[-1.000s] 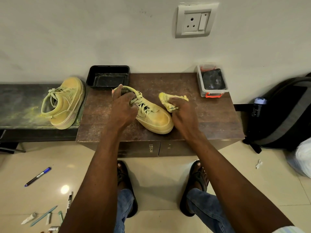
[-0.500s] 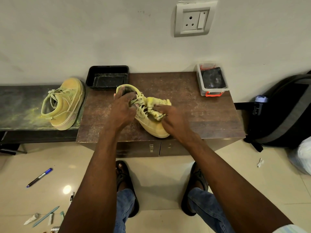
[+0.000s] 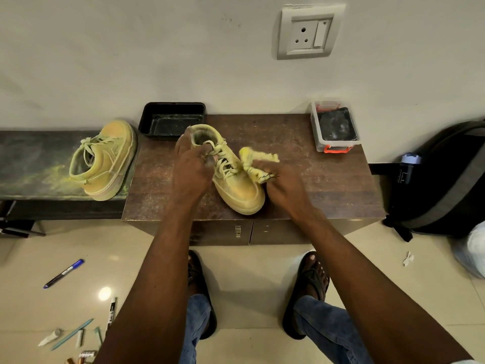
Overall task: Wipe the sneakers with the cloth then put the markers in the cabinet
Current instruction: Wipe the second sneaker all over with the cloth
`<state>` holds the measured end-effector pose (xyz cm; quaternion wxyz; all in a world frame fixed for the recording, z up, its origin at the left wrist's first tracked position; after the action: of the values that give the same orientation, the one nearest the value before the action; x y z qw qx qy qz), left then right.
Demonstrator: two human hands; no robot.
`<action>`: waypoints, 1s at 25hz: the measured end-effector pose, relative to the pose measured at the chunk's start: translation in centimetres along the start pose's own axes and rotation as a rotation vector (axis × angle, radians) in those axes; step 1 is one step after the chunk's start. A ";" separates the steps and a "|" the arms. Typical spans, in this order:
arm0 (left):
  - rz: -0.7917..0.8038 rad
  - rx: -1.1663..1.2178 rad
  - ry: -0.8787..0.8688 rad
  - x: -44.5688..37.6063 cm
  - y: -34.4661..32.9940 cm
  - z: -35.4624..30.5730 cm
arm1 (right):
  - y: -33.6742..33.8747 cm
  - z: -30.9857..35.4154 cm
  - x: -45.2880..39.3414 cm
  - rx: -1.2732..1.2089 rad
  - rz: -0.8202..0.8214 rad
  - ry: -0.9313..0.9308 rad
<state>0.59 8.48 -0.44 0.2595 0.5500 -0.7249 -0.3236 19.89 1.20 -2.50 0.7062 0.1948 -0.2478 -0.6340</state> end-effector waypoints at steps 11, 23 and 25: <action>0.123 -0.016 0.202 -0.4 1.3 2.6 | -1.9 1.7 2.5 0.300 0.060 0.074; 0.152 0.130 0.099 0.5 2.2 2.7 | -8.7 6.1 5.2 0.471 0.292 0.419; 0.151 0.131 0.099 0.5 2.2 2.7 | -10.2 6.4 5.8 0.553 0.337 0.567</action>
<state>-2.93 8.86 -0.58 0.2819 0.5250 -0.7701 -0.2276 8.32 -5.57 -2.76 0.7614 0.4999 -0.2328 -0.3408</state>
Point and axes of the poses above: each hand's wrist, its own x-axis away from the middle knuckle, its own y-axis out of the back of the hand, z = x × y, the point moved 5 cm from there along -x, towards the middle knuckle, and after that the axes turned 14 degrees about z, right-handed, at the moved point
